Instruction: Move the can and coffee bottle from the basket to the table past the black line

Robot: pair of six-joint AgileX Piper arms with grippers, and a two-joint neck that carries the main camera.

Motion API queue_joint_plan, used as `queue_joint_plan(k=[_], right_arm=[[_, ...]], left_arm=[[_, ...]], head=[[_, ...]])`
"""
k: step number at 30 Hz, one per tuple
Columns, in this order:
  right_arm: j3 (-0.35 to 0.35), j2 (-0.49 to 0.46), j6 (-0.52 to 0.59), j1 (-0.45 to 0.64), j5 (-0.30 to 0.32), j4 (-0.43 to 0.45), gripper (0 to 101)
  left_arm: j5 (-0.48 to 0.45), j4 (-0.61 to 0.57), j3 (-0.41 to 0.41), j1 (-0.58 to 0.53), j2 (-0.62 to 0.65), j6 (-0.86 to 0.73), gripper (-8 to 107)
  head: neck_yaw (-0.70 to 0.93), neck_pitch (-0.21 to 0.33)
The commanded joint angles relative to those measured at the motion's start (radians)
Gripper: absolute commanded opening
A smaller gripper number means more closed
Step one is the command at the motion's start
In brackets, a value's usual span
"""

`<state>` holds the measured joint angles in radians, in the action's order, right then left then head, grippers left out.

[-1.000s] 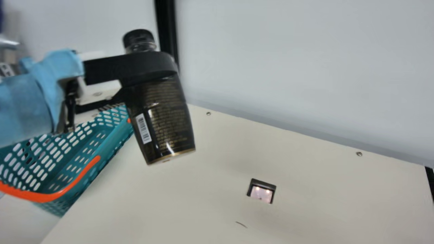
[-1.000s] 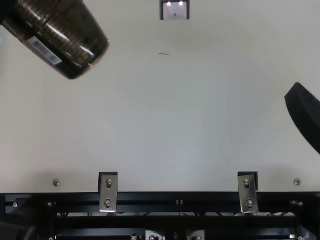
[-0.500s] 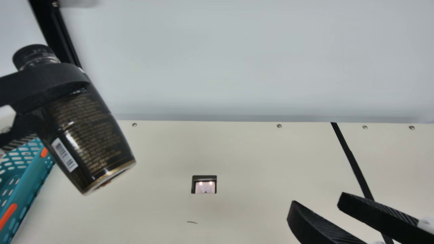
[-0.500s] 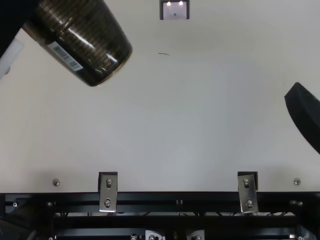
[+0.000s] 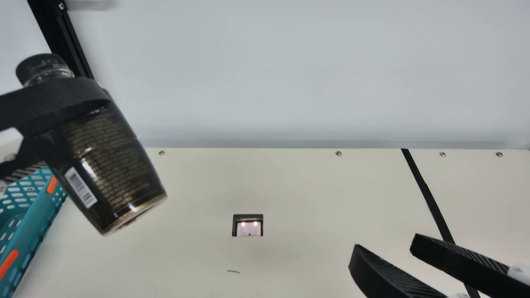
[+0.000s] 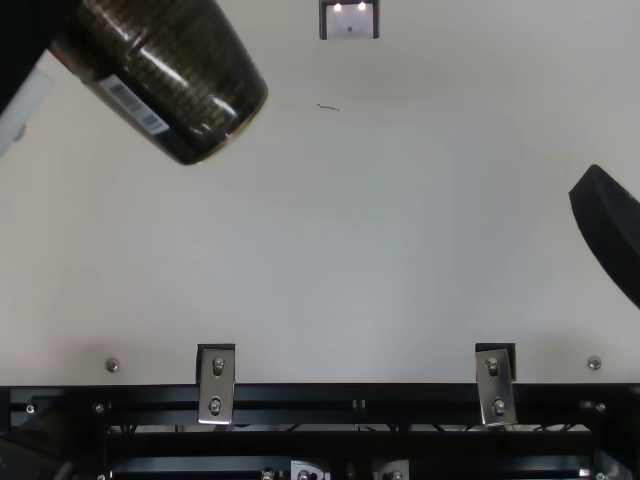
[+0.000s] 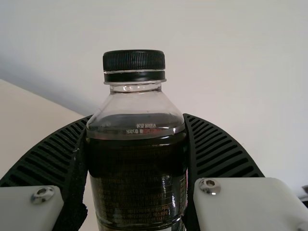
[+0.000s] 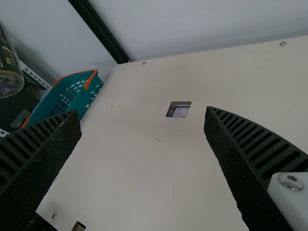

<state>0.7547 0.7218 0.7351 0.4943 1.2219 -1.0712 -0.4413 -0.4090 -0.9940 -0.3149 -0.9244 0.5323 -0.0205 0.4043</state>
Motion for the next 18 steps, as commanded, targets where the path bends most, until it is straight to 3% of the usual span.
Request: queue_joint_plan(k=[1, 10, 18], right_arm=[[0.0, 0.0, 0.0, 0.0, 0.0, 0.0, 101], [0.0, 0.0, 0.0, 0.0, 0.0, 0.0, 101], [0.0, 0.0, 0.0, 0.0, 0.0, 0.0, 101]], left_arm=[[-0.002, -0.031, -0.002, 0.006, -0.005, 0.002, 10], [0.041, -0.107, 0.0, -0.025, -0.045, 0.072, 10], [0.126, -0.051, -0.038, -0.119, -0.092, 0.128, 10]], head=[[-0.01, 0.031], [-0.01, 0.031], [-0.01, 0.031]])
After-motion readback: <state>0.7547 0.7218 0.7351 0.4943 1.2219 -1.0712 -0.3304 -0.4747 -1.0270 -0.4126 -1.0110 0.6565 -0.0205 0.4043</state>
